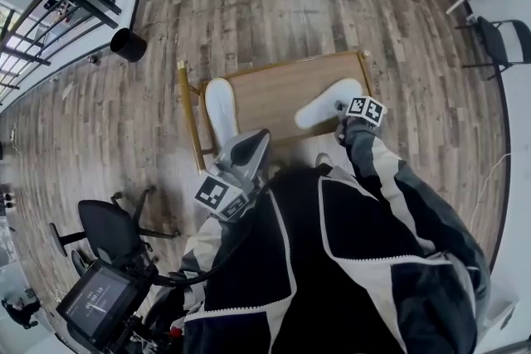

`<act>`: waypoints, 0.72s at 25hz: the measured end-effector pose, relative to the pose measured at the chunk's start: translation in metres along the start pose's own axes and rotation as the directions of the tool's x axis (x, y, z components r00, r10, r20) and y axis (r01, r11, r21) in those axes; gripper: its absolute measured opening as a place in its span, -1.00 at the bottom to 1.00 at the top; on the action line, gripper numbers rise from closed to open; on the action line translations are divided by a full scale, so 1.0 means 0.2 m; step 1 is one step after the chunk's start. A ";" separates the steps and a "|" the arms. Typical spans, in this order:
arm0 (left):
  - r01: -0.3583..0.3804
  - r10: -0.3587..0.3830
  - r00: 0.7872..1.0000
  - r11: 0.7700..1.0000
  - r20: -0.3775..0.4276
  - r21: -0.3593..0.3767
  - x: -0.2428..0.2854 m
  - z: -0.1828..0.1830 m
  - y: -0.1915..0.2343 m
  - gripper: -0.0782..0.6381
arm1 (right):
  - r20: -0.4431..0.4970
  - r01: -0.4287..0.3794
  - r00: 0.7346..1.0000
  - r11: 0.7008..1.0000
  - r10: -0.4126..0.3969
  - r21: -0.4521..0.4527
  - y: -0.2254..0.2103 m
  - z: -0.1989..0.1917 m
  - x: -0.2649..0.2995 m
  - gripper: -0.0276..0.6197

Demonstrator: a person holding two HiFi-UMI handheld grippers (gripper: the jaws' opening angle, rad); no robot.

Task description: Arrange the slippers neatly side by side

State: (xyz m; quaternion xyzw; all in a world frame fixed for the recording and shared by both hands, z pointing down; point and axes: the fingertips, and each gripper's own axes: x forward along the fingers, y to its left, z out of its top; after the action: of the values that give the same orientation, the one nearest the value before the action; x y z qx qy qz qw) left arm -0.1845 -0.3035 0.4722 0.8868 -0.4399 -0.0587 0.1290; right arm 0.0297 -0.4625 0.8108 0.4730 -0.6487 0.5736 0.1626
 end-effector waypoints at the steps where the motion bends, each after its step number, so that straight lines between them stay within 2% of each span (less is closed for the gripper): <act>1: 0.002 -0.002 1.000 1.000 -0.001 -0.003 0.00 0.00 0.00 -0.74 | 0.011 -0.020 1.000 0.999 0.021 -0.026 0.06 0.02 -0.01 -0.83; 4: 0.020 -0.020 1.000 1.000 0.003 -0.007 0.02 -0.01 0.00 -0.74 | 0.053 -0.120 0.990 0.984 0.128 -0.132 0.30 0.10 -0.05 -0.83; 7: 0.033 -0.033 0.999 0.999 0.007 -0.011 0.03 -0.02 -0.01 -0.73 | 0.075 -0.216 0.965 0.927 0.249 -0.306 0.60 0.14 -0.16 -0.82; 10: 0.033 -0.033 0.999 0.999 0.009 -0.007 0.04 -0.01 -0.01 -0.73 | 0.076 -0.265 0.937 0.834 0.341 -0.483 0.84 0.13 -0.31 -0.82; 13: 0.027 -0.026 1.000 1.000 0.015 -0.011 0.02 0.00 -0.01 -0.74 | 0.061 -0.285 0.909 0.721 0.413 -0.631 1.03 0.06 -0.49 -0.82; 16: 0.017 -0.017 1.000 1.000 0.017 -0.016 0.01 -0.01 0.00 -0.73 | 0.038 -0.293 0.879 0.600 0.476 -0.744 1.16 -0.04 -0.67 -0.82; 18: 0.010 -0.010 1.000 1.000 0.019 -0.019 0.01 -0.02 0.02 -0.73 | 0.027 -0.292 0.858 0.531 0.512 -0.795 1.22 -0.10 -0.77 -0.82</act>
State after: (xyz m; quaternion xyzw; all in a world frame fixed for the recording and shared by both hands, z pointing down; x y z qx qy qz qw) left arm -0.1846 -0.3068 0.4777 0.8872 -0.4360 -0.0718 0.1328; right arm -0.0951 -0.4048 0.5559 0.2638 -0.9360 0.1972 0.1242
